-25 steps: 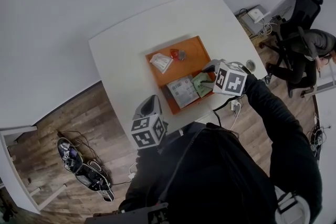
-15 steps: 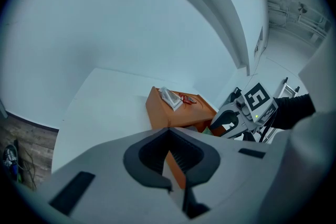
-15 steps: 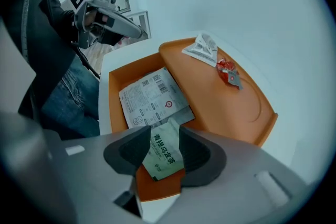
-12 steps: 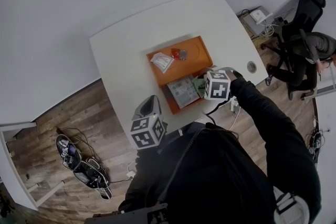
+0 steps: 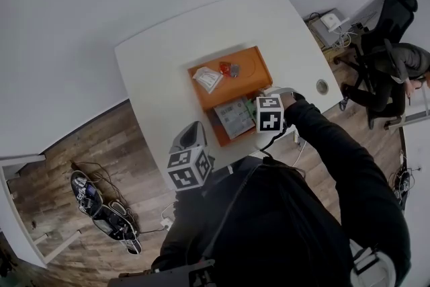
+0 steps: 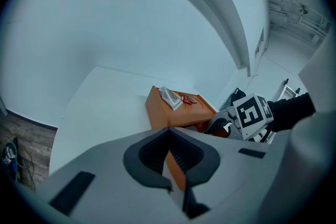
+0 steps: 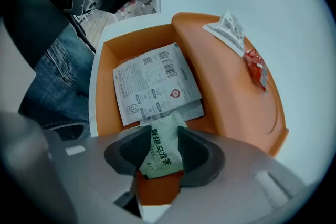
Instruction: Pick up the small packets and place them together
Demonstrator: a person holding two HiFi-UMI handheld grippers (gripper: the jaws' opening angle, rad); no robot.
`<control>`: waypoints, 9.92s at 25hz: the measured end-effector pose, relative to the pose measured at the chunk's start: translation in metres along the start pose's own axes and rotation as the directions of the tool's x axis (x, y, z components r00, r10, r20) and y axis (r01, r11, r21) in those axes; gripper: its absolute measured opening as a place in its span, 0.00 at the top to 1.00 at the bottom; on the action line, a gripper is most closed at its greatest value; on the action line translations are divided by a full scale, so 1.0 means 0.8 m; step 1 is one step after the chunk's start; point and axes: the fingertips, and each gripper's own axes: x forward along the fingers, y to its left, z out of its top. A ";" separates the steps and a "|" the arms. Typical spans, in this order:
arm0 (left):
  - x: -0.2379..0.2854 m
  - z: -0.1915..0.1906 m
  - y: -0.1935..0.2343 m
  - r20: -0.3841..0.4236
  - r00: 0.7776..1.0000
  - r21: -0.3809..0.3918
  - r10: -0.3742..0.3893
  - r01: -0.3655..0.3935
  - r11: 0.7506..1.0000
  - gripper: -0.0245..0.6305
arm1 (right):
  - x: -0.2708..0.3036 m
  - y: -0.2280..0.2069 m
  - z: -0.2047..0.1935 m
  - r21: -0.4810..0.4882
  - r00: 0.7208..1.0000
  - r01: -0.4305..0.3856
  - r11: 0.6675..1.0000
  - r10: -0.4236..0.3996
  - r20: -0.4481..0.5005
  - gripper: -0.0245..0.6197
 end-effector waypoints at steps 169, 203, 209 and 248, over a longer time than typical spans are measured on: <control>-0.002 -0.009 0.007 -0.029 1.000 0.007 0.006 -0.005 1.000 0.96 | -0.132 0.020 0.099 0.228 0.867 -0.041 0.973 -0.079 0.492 0.87; -0.003 -0.007 0.018 -0.019 0.999 -0.014 0.028 -0.028 1.000 0.96 | -0.166 -0.115 0.126 0.293 0.815 0.207 0.933 -0.330 0.476 0.87; -0.003 -0.005 0.021 -0.017 0.999 -0.022 0.036 -0.037 0.999 0.96 | -0.140 -0.114 0.127 0.298 0.841 0.144 0.944 -0.275 0.466 0.86; 0.006 0.031 -0.006 0.031 0.999 0.029 0.005 -0.006 1.000 0.96 | -0.209 -0.143 0.106 0.431 0.724 0.178 0.884 -0.415 0.551 0.70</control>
